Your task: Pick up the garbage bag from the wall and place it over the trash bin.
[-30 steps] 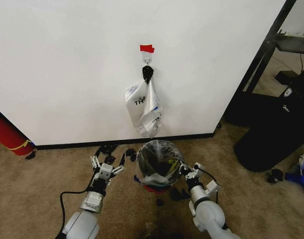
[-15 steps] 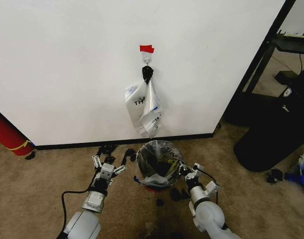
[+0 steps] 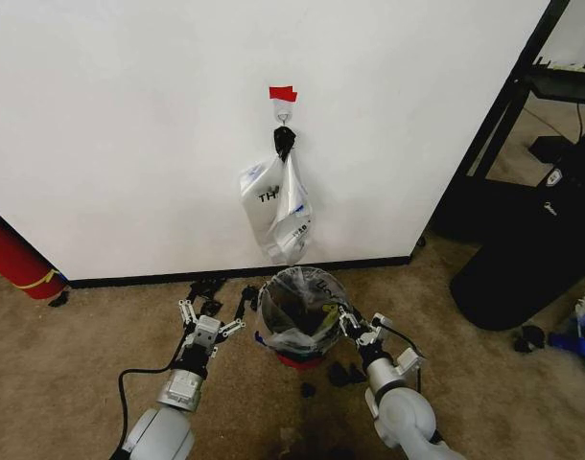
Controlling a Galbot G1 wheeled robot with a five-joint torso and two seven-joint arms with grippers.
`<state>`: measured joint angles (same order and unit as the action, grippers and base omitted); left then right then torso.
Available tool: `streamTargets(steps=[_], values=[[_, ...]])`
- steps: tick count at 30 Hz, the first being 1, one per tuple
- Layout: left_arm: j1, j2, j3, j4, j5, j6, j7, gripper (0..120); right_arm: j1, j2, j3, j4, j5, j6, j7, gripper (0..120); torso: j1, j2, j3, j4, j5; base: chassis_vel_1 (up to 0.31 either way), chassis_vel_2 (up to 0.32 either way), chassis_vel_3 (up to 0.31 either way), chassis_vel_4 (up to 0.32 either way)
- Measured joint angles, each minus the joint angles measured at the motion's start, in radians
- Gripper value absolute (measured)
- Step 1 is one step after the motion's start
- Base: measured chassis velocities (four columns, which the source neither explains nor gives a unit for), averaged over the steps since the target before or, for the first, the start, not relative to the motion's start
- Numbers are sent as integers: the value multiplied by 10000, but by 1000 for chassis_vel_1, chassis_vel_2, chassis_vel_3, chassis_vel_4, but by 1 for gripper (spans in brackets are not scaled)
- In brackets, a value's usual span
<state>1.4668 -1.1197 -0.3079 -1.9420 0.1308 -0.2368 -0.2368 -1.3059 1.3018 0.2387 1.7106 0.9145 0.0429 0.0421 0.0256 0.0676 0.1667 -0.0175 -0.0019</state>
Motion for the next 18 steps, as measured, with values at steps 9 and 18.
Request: streamTargets(steps=[9,18], values=[[83,-121,315,-57,-199,-370,265,100,-110,-113,28,93,-30,13,-37,95,0,0,-1,0,0,0,0,0,0],[-529,-194,757,89,-1652,-1564,1734,100,-198,-262,112,37,-212,76,-290,100,0,0,-1,-2,0,0,0,0,0]])
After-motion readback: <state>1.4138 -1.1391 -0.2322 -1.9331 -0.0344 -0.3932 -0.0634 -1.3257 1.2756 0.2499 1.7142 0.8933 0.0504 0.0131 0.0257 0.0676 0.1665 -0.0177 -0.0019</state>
